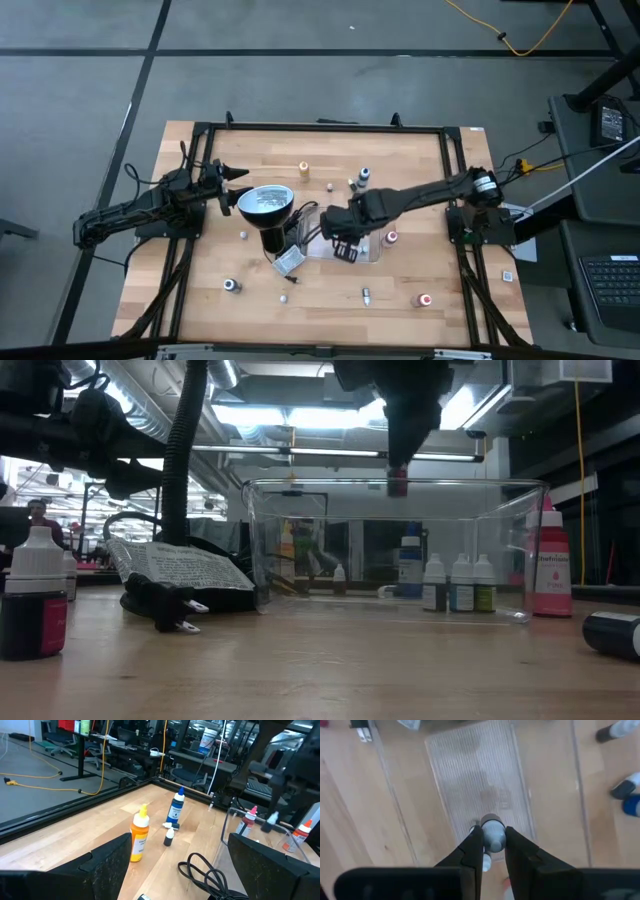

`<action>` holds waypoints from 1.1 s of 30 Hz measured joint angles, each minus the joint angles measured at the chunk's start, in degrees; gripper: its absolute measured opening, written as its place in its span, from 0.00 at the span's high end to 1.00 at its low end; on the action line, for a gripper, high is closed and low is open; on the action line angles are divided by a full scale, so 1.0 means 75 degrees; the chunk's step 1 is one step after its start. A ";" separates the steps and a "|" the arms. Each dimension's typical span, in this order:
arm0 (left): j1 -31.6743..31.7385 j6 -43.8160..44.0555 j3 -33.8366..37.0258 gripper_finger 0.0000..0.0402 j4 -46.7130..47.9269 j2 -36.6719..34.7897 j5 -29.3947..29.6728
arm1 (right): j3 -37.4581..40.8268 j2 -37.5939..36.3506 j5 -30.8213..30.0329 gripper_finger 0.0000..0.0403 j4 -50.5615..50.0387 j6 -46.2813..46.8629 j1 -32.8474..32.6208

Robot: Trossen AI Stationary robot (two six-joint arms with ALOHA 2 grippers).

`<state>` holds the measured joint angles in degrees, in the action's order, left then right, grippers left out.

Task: Pick & Place food coloring
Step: Put the small red food coloring bottle into the transparent bin

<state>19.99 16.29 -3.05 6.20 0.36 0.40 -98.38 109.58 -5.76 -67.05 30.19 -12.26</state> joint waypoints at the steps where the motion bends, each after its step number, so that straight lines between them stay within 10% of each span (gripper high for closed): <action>1: 0.0000 0.0003 0.0000 0.20 0.0000 0.0000 -0.0003 | 0.0111 0.0000 0.0016 0.83 0.0112 0.0037 -0.0022; 33: 0.0000 0.0003 0.0000 0.20 -0.0003 0.0000 -0.0003 | 0.1182 0.0818 0.0319 0.82 0.1621 0.0060 -0.0226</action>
<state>19.99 16.32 -3.05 6.17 0.36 0.39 -89.52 115.71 -3.37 -54.89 30.65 -13.96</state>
